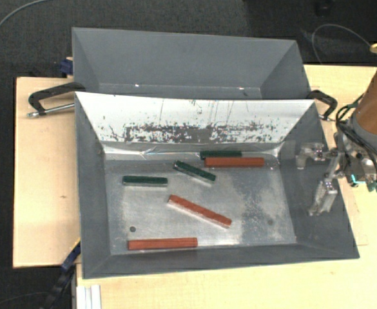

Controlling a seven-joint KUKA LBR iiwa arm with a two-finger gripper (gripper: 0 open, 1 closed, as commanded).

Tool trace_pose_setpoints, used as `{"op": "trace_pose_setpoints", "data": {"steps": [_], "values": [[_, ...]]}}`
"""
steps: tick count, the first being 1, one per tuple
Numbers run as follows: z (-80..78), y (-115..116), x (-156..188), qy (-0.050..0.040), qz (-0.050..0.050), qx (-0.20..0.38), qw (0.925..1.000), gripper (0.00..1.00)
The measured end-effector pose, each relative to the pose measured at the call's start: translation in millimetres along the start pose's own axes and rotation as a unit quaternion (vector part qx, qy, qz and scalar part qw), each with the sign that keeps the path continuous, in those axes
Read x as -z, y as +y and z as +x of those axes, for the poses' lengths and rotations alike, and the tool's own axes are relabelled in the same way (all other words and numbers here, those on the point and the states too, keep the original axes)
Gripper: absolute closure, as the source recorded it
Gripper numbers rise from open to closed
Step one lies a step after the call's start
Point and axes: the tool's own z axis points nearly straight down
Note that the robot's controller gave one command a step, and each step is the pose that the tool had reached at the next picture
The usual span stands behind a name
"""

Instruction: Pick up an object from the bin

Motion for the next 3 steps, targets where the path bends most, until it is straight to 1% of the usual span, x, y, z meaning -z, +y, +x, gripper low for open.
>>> {"op": "trace_pose_setpoints", "data": {"steps": [1,2,3], "values": [[0.0,71.6,-64.4,-0.0006,-0.002,0.018,0.9998,0.00],[-15.7,94.9,-170.8,-0.0004,0.000,0.018,0.9998,0.00],[-1.7,131.2,-166.7,-0.0021,-0.001,0.020,0.9998,0.00]]}}
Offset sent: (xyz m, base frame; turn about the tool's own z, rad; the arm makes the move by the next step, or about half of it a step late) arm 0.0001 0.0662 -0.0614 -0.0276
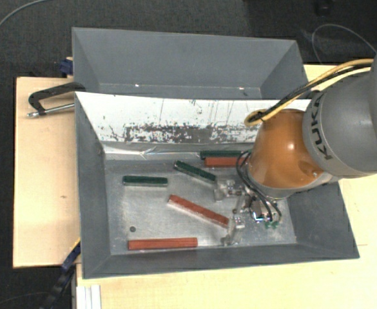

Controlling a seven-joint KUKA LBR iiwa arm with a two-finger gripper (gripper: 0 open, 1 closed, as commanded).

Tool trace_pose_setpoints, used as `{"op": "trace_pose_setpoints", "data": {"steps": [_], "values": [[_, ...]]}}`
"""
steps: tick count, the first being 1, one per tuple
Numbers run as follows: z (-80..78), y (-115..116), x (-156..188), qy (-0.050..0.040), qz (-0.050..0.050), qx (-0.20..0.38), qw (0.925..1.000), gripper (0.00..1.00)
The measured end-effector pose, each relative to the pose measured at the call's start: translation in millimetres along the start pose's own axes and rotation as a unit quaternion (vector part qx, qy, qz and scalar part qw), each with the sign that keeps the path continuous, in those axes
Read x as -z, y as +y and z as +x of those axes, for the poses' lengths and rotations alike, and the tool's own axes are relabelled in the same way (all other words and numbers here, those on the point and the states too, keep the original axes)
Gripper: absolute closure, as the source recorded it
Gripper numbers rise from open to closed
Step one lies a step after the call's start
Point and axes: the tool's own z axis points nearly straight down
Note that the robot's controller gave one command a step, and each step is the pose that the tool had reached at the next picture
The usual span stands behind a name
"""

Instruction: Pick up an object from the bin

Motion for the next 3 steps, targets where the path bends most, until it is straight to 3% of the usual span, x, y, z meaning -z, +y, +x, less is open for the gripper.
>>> {"op": "trace_pose_setpoints", "data": {"steps": [1,2,3], "values": [[-0.6,-2.4,0.1,-0.0009,0.001,-0.001,1.0000,1.00],[-14.3,84.1,124.5,-0.0050,0.001,0.116,0.9932,1.00],[-10.1,98.1,165.6,-0.0059,0.001,0.109,0.9940,1.00]]}}
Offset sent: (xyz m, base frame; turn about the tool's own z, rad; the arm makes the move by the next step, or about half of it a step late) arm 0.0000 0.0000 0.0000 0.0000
